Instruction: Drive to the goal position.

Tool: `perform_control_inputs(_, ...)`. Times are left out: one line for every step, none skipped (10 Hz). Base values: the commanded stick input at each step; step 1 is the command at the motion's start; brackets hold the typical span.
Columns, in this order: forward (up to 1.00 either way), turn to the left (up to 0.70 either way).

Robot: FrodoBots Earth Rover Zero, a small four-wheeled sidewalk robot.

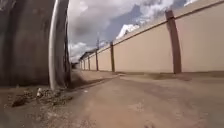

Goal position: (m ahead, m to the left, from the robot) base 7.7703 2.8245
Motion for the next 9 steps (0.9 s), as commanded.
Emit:
perform_control_inputs(0.60,0.05)
perform_control_inputs(0.60,0.05)
perform_control_inputs(0.60,0.05)
perform_control_inputs(0.60,0.05)
perform_control_inputs(0.60,0.05)
perform_control_inputs(0.60,0.05)
perform_control_inputs(0.60,0.05)
perform_control_inputs(0.60,0.05)
perform_control_inputs(0.60,0.05)
